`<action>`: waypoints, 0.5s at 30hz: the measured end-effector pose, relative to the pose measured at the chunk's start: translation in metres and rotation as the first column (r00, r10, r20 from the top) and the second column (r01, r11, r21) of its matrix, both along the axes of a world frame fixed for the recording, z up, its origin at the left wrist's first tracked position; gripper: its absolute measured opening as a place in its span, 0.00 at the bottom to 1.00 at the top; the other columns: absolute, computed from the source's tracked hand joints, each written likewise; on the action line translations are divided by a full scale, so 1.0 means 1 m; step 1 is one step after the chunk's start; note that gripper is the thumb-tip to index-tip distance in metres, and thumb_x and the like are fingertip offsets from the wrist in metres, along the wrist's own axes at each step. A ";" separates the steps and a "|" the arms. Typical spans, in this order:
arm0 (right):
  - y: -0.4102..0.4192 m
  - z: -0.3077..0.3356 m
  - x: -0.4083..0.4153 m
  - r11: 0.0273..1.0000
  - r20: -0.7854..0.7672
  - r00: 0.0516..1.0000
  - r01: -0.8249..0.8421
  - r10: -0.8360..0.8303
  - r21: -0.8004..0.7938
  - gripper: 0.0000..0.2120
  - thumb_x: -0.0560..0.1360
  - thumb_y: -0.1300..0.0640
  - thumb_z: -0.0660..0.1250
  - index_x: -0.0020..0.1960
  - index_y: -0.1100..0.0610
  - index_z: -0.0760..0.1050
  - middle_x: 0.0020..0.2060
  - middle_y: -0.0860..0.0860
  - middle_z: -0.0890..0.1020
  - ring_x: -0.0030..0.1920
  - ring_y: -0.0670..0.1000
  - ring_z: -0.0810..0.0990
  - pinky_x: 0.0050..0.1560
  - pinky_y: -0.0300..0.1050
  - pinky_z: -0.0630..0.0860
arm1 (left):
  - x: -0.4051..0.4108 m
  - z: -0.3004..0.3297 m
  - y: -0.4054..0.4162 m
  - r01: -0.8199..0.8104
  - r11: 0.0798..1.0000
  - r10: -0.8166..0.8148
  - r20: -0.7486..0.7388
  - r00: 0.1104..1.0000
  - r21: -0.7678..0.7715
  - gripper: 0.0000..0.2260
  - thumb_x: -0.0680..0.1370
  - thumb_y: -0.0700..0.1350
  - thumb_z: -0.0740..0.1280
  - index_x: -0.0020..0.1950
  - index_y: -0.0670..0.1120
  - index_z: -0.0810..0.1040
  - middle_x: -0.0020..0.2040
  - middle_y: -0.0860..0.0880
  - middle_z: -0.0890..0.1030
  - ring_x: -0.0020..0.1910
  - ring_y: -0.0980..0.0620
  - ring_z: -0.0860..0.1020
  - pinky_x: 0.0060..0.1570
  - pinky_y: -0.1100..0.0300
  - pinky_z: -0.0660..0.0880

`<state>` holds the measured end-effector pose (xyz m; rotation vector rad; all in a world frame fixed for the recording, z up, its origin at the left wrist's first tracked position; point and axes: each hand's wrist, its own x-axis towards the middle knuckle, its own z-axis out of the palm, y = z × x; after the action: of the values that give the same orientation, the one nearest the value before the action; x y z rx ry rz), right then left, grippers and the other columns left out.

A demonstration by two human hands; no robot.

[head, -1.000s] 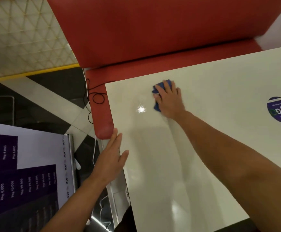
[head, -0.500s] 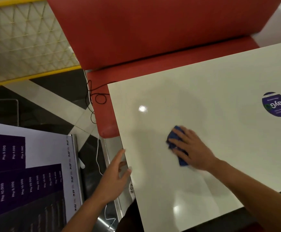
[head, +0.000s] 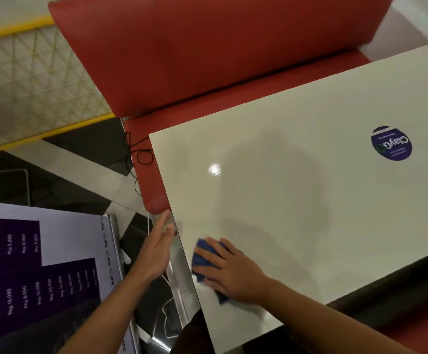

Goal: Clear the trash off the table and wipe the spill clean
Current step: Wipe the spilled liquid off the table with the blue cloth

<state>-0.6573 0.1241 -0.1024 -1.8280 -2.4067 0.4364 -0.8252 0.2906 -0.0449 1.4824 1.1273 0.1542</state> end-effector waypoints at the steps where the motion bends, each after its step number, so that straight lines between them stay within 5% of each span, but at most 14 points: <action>1: -0.023 0.002 0.013 1.000 0.008 1.000 -0.003 0.003 0.001 0.20 0.87 0.41 0.52 0.76 0.42 0.66 0.81 0.49 0.60 0.82 0.57 0.51 0.79 0.57 0.51 | 0.004 0.001 0.001 0.037 0.999 -0.037 -0.003 0.999 0.007 0.18 0.85 0.52 0.58 0.74 0.65 0.63 0.67 0.70 0.73 0.66 0.66 0.74 0.65 0.62 0.70; 3: -0.055 0.004 0.051 0.999 0.012 0.999 0.038 -0.038 -0.016 0.19 0.86 0.41 0.56 0.74 0.42 0.69 0.80 0.49 0.63 0.81 0.57 0.56 0.77 0.58 0.58 | 0.009 0.000 0.004 0.083 0.996 -0.081 -0.042 0.996 0.040 0.20 0.85 0.48 0.63 0.73 0.65 0.64 0.64 0.68 0.76 0.58 0.69 0.77 0.59 0.63 0.73; 6: -0.053 0.001 0.109 0.970 0.042 0.972 0.233 -0.231 -0.068 0.21 0.85 0.40 0.53 0.74 0.45 0.70 0.79 0.52 0.64 0.80 0.60 0.58 0.73 0.60 0.60 | 0.013 -0.008 0.006 0.191 0.968 -0.171 -0.125 0.977 0.163 0.19 0.82 0.49 0.66 0.71 0.61 0.65 0.66 0.64 0.71 0.64 0.67 0.73 0.66 0.57 0.71; 11: 0.022 0.001 0.084 0.717 0.015 0.719 0.695 -0.695 -0.055 0.23 0.84 0.45 0.52 0.76 0.49 0.69 0.80 0.55 0.62 0.79 0.64 0.55 0.73 0.66 0.61 | 0.024 -0.017 -0.004 0.241 0.924 -0.197 -0.170 0.966 0.297 0.10 0.83 0.49 0.62 0.63 0.54 0.67 0.68 0.55 0.64 0.67 0.51 0.68 0.71 0.46 0.69; 15: 0.011 0.005 -0.007 0.892 -0.025 0.892 0.450 -0.451 -0.034 0.23 0.84 0.46 0.59 0.77 0.51 0.66 0.80 0.59 0.60 0.80 0.67 0.53 0.77 0.68 0.58 | 0.032 -0.019 -0.005 0.235 0.895 -0.150 -0.240 0.959 0.380 0.12 0.83 0.53 0.55 0.64 0.51 0.68 0.66 0.49 0.65 0.65 0.46 0.68 0.69 0.44 0.69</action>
<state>-0.6640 0.1355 -0.0973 -2.2794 -1.8674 0.4459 -0.7935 0.2856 -0.0637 2.0125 1.1471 0.1007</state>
